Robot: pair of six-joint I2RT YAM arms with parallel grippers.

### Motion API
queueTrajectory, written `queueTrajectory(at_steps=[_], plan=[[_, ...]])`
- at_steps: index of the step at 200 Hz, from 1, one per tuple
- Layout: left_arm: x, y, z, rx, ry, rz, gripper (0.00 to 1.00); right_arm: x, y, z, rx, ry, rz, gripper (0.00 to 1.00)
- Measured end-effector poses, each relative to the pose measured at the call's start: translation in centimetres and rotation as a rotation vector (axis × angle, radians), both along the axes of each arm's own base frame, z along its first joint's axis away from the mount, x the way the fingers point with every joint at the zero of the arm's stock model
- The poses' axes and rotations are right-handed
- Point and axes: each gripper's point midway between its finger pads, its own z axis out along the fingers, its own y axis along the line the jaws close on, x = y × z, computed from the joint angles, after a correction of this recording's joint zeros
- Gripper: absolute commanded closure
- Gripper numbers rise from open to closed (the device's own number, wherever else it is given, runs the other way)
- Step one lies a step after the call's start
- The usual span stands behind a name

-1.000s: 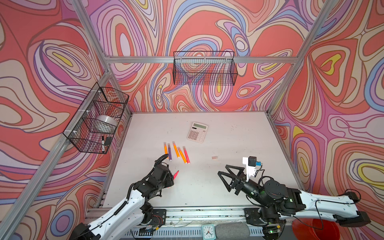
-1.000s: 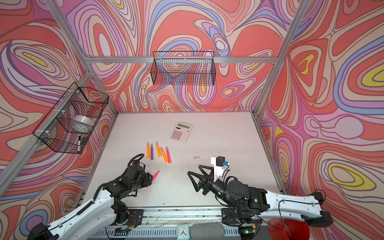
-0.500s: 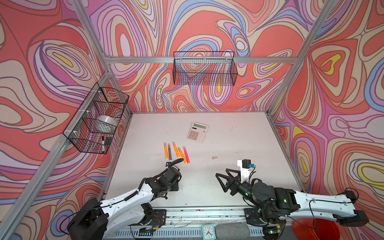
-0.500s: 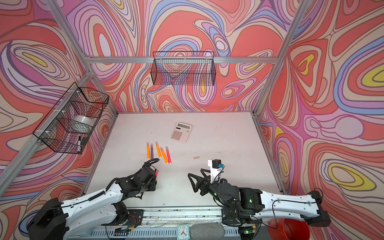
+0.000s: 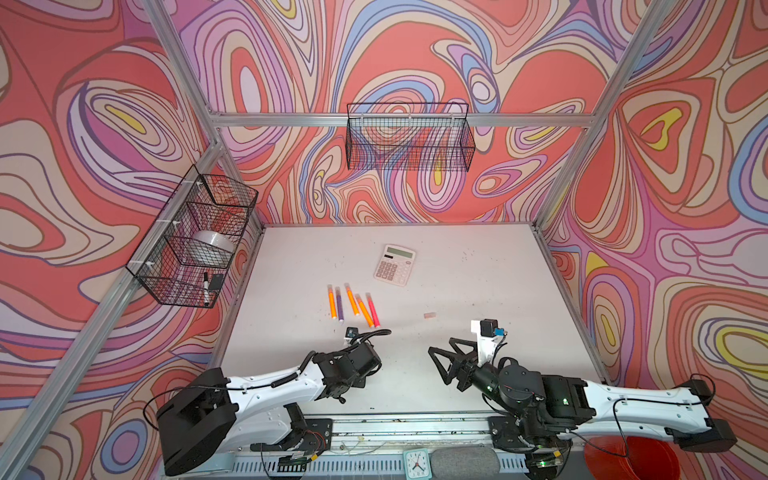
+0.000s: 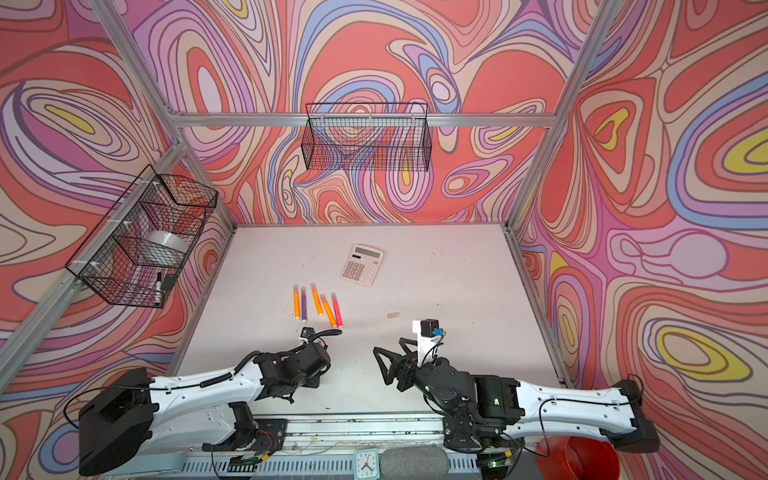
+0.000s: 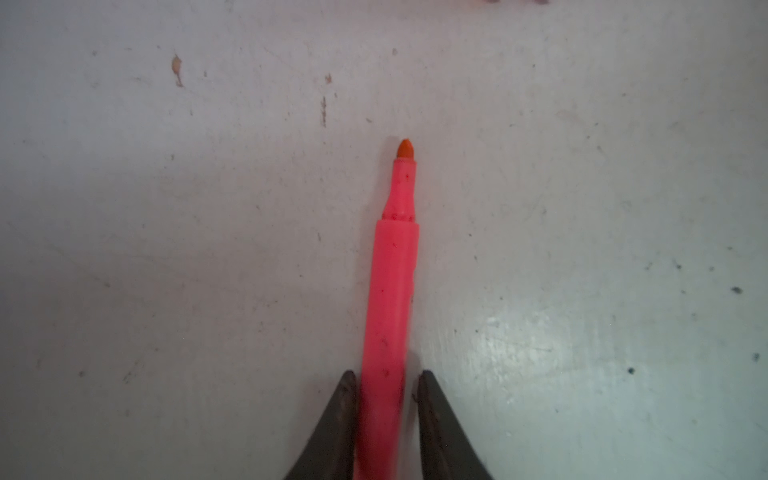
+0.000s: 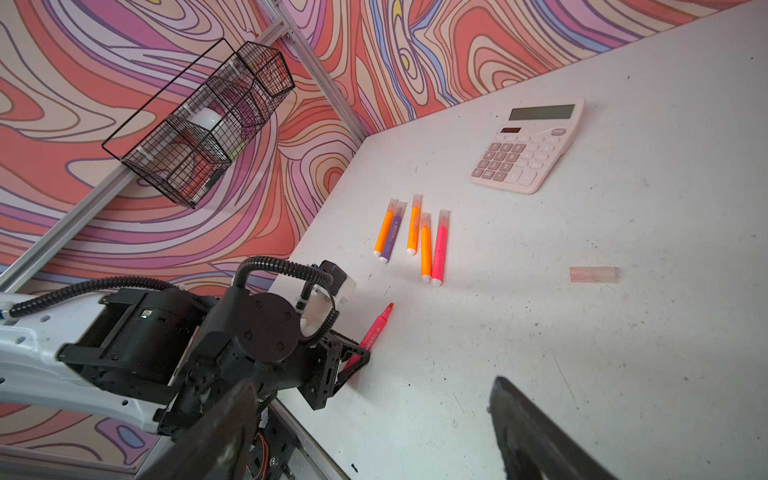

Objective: Insert the pens into the pen caps
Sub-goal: 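Lower the left gripper onto the uncapped pink marker and grasp it, then lift the pink marker upright with the left gripper toward the right gripper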

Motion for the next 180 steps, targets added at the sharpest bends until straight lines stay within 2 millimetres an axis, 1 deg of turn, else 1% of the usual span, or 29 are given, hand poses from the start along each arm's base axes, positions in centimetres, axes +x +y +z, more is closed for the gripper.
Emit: queueTrajectory(at_steps=[13,45,58,69,77,95,103,113,126,145,164,180], plan=[[0.1,-0.2,0.0,-0.001,-0.003,-0.001,0.89,0.0,0.2,-0.1,-0.004,0.0,0.0,0.09],[0.3,-0.8,0.1,-0.029,-0.01,-0.006,0.91,0.2,0.6,-0.5,-0.003,0.011,-0.013,0.08],[0.3,-1.2,0.1,-0.045,-0.008,-0.012,0.91,0.4,0.9,-1.0,0.014,0.024,-0.026,0.07],[0.2,-1.6,0.2,-0.06,-0.002,-0.023,0.91,0.6,1.1,-2.0,0.017,0.043,-0.042,0.07],[0.1,-1.9,0.2,-0.073,0.006,-0.035,0.92,0.9,1.4,-3.2,0.009,0.064,-0.053,0.08],[-0.2,-2.6,0.6,-0.1,0.02,-0.076,0.95,2.2,1.8,-6.1,-0.017,0.128,-0.078,0.14],[-0.1,-3.1,1.1,-0.115,0.018,-0.096,0.97,2.8,1.9,-7.4,-0.022,0.162,-0.09,0.15],[0.2,-4.2,2.2,-0.146,0.006,-0.122,0.97,3.6,1.9,-8.8,-0.022,0.197,-0.107,0.15],[0.8,-5.9,4.0,-0.205,-0.024,-0.162,0.97,3.9,2.3,-9.8,-0.018,0.224,-0.101,0.15],[1.3,-8.0,6.3,-0.304,-0.077,-0.225,0.98,3.7,3.9,-9.8,0.026,0.246,-0.06,0.17],[1.3,-9.2,7.6,-0.359,-0.105,-0.277,0.98,3.7,5.3,-9.9,0.079,0.263,-0.035,0.18],[1.3,-10.1,8.3,-0.397,-0.119,-0.316,0.99,3.8,6.2,-10.0,0.122,0.272,-0.024,0.21]])
